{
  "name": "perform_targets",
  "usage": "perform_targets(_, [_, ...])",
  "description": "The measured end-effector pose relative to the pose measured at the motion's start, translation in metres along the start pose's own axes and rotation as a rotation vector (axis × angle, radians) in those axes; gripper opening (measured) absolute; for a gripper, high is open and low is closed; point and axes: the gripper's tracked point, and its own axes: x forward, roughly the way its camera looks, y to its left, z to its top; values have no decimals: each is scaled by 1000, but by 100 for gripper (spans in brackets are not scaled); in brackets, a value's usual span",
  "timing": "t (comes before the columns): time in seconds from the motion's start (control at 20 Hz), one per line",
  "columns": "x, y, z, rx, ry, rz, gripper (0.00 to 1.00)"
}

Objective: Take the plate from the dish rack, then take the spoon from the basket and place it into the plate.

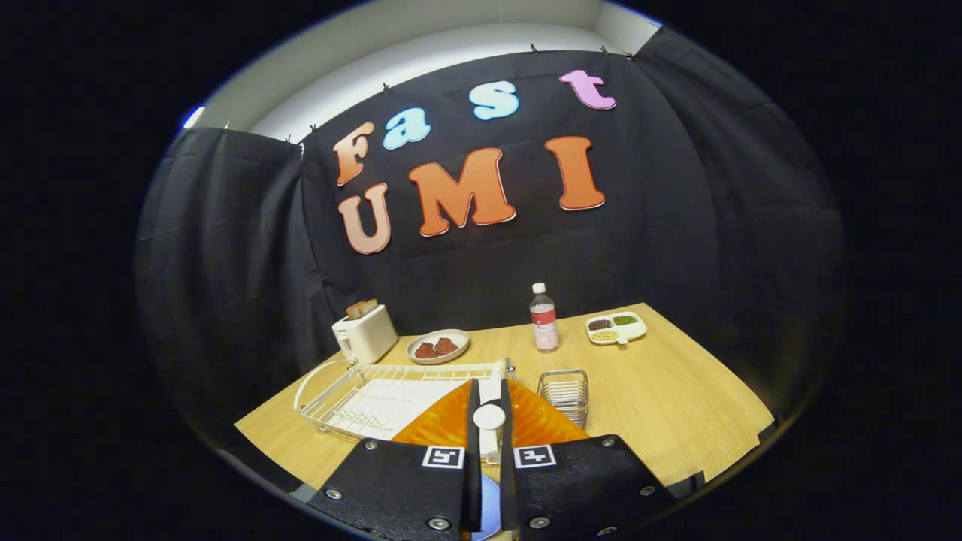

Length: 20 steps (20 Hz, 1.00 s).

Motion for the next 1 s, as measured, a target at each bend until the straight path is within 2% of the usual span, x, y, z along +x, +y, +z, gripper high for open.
perform_targets(0.2, [-11, 36, -22, -36, 14, 123, 10])
perform_targets(0.5, [-21, 62, -65, -83, 71, 229, 10])
perform_targets(1.0, [-14, 74, -137, -129, 144, 301, 10])
